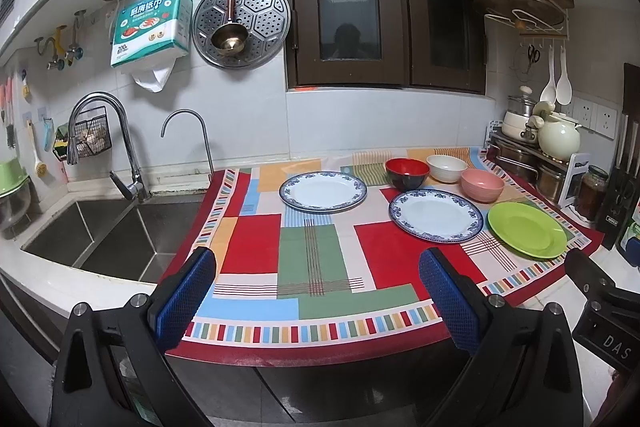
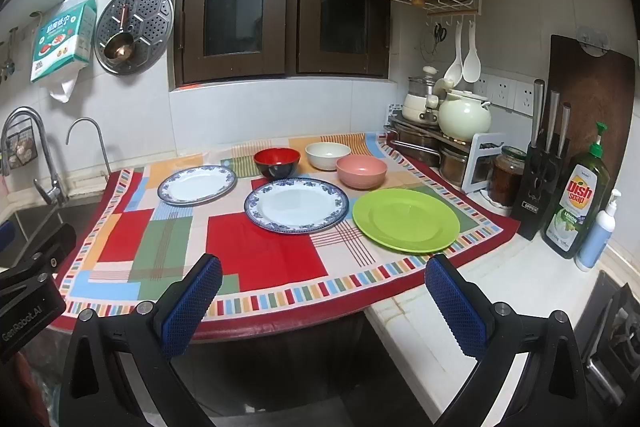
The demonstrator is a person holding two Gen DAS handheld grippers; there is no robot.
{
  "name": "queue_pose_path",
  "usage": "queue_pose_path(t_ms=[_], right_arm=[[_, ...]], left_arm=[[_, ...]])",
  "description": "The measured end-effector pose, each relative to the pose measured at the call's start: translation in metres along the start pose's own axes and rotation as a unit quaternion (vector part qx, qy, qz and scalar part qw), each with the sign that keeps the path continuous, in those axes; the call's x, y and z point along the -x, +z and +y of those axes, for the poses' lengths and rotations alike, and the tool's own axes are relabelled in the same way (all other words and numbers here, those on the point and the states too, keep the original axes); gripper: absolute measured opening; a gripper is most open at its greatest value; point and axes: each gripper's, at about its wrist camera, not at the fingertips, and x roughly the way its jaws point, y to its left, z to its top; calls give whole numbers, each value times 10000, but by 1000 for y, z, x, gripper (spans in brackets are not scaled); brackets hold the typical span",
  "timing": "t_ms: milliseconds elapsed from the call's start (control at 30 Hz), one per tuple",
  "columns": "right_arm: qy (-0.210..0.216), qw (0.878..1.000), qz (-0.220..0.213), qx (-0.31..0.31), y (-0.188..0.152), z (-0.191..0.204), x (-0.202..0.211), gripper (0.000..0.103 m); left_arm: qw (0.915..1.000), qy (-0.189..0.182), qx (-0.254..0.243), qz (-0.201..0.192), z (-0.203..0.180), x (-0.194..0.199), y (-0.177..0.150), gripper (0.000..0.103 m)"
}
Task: Organize plates and bowls
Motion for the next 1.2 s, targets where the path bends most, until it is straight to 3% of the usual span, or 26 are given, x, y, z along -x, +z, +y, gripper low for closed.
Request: queue_pose_path(t_ms=[1200], right_arm=[[30, 10000, 8, 73, -2, 8, -6, 103]], left_arm=[[9999, -39, -65, 108, 0, -11, -1, 103]])
